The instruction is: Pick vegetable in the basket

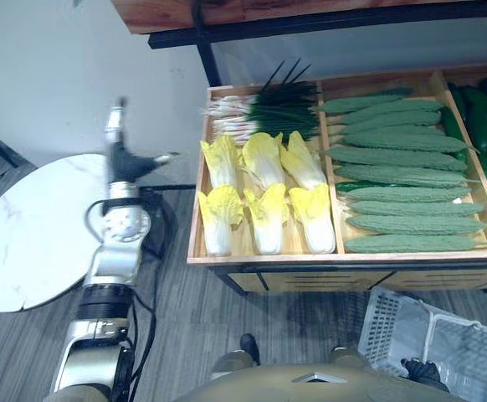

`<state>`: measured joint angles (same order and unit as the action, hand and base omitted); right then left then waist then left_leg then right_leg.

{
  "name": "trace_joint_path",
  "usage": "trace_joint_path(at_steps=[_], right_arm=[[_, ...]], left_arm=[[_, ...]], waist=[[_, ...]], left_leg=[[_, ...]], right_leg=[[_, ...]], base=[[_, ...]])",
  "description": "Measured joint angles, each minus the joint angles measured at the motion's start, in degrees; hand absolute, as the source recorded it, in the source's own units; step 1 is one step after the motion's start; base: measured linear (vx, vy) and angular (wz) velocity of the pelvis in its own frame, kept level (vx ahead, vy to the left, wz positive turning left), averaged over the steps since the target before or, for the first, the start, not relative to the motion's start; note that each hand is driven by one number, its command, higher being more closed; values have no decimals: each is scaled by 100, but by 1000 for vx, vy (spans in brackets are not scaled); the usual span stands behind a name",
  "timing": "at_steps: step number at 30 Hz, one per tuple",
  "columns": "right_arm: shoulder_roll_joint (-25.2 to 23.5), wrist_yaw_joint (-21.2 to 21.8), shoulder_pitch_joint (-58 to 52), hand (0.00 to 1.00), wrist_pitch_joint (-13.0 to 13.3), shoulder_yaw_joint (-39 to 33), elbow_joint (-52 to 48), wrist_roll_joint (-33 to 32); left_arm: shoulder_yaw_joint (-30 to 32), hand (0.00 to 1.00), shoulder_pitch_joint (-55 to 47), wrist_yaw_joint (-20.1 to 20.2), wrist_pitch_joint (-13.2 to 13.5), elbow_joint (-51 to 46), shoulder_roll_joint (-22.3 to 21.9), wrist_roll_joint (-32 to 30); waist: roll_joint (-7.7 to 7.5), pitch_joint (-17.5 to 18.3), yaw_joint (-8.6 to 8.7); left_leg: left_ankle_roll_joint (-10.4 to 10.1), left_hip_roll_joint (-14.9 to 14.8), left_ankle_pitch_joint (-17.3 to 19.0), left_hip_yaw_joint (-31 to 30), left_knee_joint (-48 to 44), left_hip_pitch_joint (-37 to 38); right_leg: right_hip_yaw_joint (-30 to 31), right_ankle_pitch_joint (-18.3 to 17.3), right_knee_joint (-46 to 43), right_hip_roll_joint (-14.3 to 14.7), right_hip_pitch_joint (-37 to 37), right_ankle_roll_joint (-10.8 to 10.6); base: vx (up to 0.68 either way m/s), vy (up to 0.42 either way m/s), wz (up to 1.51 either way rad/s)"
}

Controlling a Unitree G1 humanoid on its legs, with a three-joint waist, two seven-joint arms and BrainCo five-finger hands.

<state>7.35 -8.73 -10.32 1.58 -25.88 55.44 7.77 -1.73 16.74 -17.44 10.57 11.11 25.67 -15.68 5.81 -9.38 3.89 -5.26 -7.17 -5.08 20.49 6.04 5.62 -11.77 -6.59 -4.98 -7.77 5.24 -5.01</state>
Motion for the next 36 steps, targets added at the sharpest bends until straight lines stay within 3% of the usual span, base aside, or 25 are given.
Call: trace_joint_path(at_steps=[3,4,10,14,20,31,32,36], right_arm=[[30,-49,170,100,5,25,-46,44],[37,-57,244,100,7,25,-61,45],[41,-105,356,100,-5,-4,-57,38],[63,-183,421,100,4,-24,-135,40],[36,-280,637,100,3,-101,-225,33],[92,-406,1058,100,13,-261,-406,-55],[131,-425,1061,100,18,-224,-475,-89],[233,-542,1224,100,68,-167,-564,-96]], left_arm=[[-706,0,184,128,-44,205,-3,-628],[-910,0,223,218,-95,279,-10,-1008],[-1199,0,272,385,-253,718,-72,-1701],[-1287,0,343,397,-312,962,-255,-1765],[-1307,0,342,397,-514,1328,-580,-1856],[-1487,0,979,308,-480,1773,-942,-1931],[-1538,100,1112,229,-449,1870,-955,-1933],[-1571,100,1390,-115,-297,1944,-1001,-1973]], waist=[[53,-180,85],[73,-255,187],[116,-313,283],[175,-527,275],[150,-637,247],[145,-1019,225],[147,-1111,229],[149,-1166,207]], left_leg=[[-11,5,23,181,-1,38],[-10,11,23,228,-3,50],[-28,-6,31,405,-23,108],[-76,-30,64,416,-13,107],[-76,7,37,604,-32,-146],[-77,108,22,1095,-25,-682],[-69,109,28,1260,-17,-692],[21,133,-32,1646,-14,-983]], right_leg=[[189,29,-65,-4,-71,-11],[232,37,-84,-11,-91,-13],[351,25,-93,18,-125,-7],[350,-38,-230,6,-229,2],[540,-137,-612,-50,-724,-12],[871,-172,-1181,-170,-1705,-17],[878,-177,-1219,-208,-1746,-29],[996,-128,-1280,-274,-2158,-96]], base=[[30,31,-36],[35,20,-19],[46,3,-13],[-25,3,0],[3,14,-11],[-16,8,-11],[0,0,0],[-4,17,-3]])
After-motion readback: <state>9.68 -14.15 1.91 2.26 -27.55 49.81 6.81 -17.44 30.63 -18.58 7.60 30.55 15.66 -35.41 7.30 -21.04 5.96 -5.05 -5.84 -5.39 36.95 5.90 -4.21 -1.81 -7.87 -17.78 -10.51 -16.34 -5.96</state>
